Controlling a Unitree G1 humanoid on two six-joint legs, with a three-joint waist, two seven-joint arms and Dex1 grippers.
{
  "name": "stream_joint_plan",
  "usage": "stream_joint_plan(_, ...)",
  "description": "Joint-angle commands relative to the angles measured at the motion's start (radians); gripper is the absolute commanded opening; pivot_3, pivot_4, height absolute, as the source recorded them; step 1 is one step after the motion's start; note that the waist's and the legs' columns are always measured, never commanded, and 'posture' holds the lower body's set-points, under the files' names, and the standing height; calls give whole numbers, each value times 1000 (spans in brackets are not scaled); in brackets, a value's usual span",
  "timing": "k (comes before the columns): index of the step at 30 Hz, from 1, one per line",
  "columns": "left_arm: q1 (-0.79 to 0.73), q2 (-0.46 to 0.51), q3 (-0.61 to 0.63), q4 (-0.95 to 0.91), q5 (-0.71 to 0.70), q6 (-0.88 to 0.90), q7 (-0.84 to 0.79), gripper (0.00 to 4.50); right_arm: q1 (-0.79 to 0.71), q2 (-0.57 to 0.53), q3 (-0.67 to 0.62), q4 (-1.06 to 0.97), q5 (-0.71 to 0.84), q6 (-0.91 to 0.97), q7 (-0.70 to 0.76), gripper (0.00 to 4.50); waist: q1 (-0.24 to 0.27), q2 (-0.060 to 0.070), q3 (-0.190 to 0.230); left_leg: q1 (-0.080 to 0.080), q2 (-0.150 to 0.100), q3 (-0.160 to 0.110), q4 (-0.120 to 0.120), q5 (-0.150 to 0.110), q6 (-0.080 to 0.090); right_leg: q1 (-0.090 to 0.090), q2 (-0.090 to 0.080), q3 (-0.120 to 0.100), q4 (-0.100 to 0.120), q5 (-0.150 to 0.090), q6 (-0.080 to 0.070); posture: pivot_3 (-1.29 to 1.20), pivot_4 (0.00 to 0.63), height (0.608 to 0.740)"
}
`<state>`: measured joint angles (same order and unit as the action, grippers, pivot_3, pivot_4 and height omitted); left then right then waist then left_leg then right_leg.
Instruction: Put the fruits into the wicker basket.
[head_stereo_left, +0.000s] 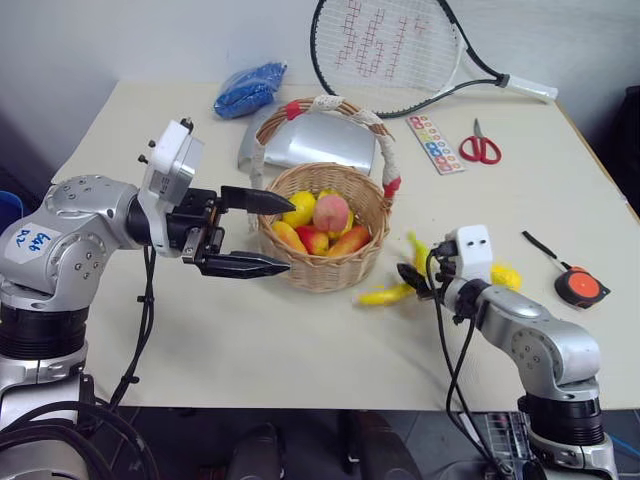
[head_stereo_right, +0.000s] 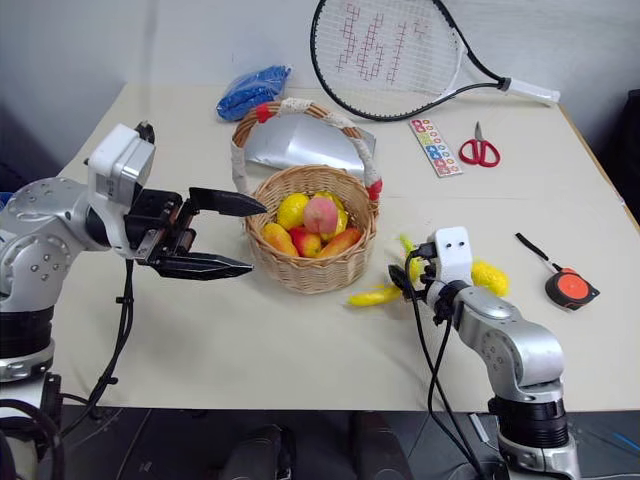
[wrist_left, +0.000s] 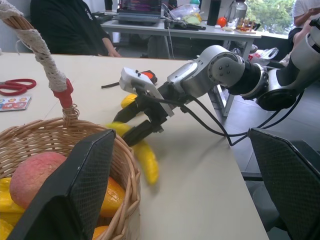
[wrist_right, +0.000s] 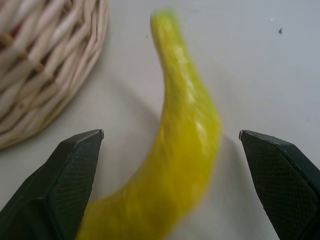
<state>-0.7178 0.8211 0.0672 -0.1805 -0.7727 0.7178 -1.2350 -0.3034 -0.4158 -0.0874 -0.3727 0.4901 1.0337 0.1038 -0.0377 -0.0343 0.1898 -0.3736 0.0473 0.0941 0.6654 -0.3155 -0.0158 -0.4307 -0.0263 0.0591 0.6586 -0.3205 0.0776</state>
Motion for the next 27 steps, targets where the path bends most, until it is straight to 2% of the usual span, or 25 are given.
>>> stream_joint_plan(1,-21,3,22,-8,6,-18,10,4454,-26,-10,31,-26,-25,50,-1,4500,-2,0,0,0,0,0,0,0,0,0,0,0,0,0,0,0,150,740)
stream_joint_plan(3,-28,3,22,-1,9,-21,9,4454,-49,-32,71,-20,-52,37,24,4500,-6,0,0,0,0,0,1,0,0,0,0,0,0,0,0,0,150,740)
stream_joint_plan(6,-31,0,21,13,23,-36,12,4500,-65,-29,93,0,-73,24,43,3920,-12,0,0,0,0,0,0,0,1,0,0,0,1,0,0,0,150,740)
stream_joint_plan(11,-32,-9,21,12,26,-42,17,4500,-48,-12,35,-24,-60,38,55,2090,-17,0,0,0,0,0,0,0,1,0,0,0,0,0,0,0,150,740)
stream_joint_plan(13,-30,-10,23,12,28,-42,17,4500,-28,-14,6,-49,-48,42,65,1529,-16,0,0,0,0,0,0,0,1,0,0,0,0,0,0,0,150,740)
stream_joint_plan(17,-21,-12,29,11,30,-44,19,4500,-8,-24,-70,-109,18,55,123,1423,-16,0,0,0,0,0,0,0,1,0,0,0,0,0,0,0,150,740)
stream_joint_plan(21,-21,-11,56,24,7,-24,38,4500,-62,-93,-153,-211,219,102,300,1422,-20,0,0,0,0,0,0,0,1,0,0,0,1,0,0,0,150,740)
stream_joint_plan(24,-14,0,81,35,8,-28,48,4500,-176,-143,-206,-230,398,159,386,1422,-21,0,0,1,1,0,0,-1,2,0,1,0,1,0,0,0,150,740)
stream_joint_plan(27,3,12,114,32,10,-25,61,4500,-345,-168,-143,-185,432,162,421,1422,-22,0,0,1,1,0,0,-1,3,0,0,-1,1,0,0,0,150,740)
